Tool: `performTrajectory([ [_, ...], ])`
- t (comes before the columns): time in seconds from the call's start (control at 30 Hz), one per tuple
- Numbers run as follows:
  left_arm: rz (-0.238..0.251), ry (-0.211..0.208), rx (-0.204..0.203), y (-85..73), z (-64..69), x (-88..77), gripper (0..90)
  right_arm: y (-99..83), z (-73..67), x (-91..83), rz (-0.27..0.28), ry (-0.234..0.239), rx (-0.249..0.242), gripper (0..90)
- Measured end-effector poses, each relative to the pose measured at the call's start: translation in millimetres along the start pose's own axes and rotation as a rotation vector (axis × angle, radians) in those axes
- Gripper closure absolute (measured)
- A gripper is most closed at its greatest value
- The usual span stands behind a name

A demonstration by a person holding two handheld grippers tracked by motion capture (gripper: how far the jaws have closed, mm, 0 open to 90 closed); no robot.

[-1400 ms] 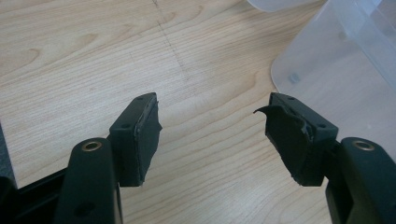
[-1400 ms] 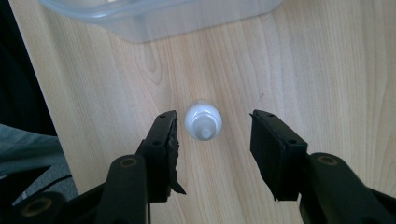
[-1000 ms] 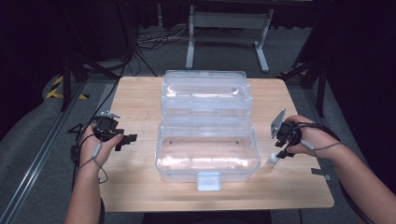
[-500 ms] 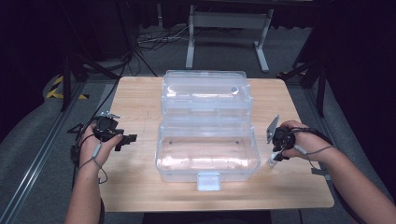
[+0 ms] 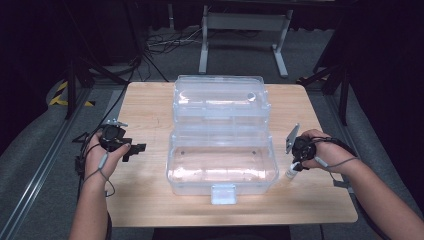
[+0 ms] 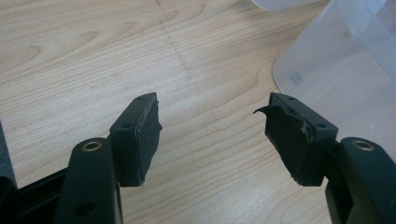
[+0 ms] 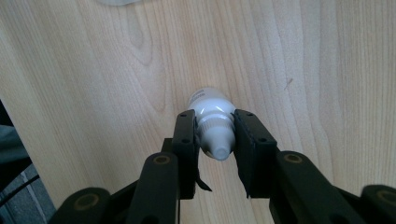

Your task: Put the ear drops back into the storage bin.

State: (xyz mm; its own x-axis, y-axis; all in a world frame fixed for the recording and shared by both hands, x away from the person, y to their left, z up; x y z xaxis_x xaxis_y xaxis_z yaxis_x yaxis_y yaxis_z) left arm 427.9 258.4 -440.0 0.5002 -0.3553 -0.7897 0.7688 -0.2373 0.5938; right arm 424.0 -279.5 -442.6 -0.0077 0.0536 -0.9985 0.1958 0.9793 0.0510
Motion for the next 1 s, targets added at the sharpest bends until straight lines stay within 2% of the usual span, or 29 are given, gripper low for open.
performTrajectory([
  [0.33,0.001,0.003,-0.003,0.0,-0.6,-0.6,36.1,1.1,0.0,-6.6,0.010,-0.003,0.014,71.5],
  [0.47,0.001,0.002,-0.004,-0.2,-0.9,-0.4,36.1,2.0,-1.2,-18.2,0.018,0.002,0.033,71.5],
  [0.53,-0.002,0.003,-0.004,-0.4,-1.0,-0.5,36.0,2.8,-2.7,-25.3,0.027,0.022,0.059,71.5],
  [0.77,0.003,0.002,-0.002,-0.1,-1.0,-1.0,36.1,6.1,-4.9,-50.5,0.034,0.000,0.064,71.5],
  [1.0,0.002,0.003,-0.005,-0.3,-1.1,-0.9,36.0,10.6,-8.9,-68.7,0.044,0.003,0.067,71.5],
])
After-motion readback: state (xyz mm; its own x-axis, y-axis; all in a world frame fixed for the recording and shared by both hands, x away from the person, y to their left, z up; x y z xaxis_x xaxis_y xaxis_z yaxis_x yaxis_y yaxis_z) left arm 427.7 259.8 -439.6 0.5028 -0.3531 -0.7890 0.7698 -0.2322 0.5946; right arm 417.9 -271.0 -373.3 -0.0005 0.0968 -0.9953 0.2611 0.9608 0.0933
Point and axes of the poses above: each handheld gripper's, and its own axes: x roughly forward along the jaws, y roughly out of its top, z roughly to its right, the point moved 5 cm from there along x, roughly forward along the jaws, and after that the axes turned 2 degrees about y, right-handed, at the moved point
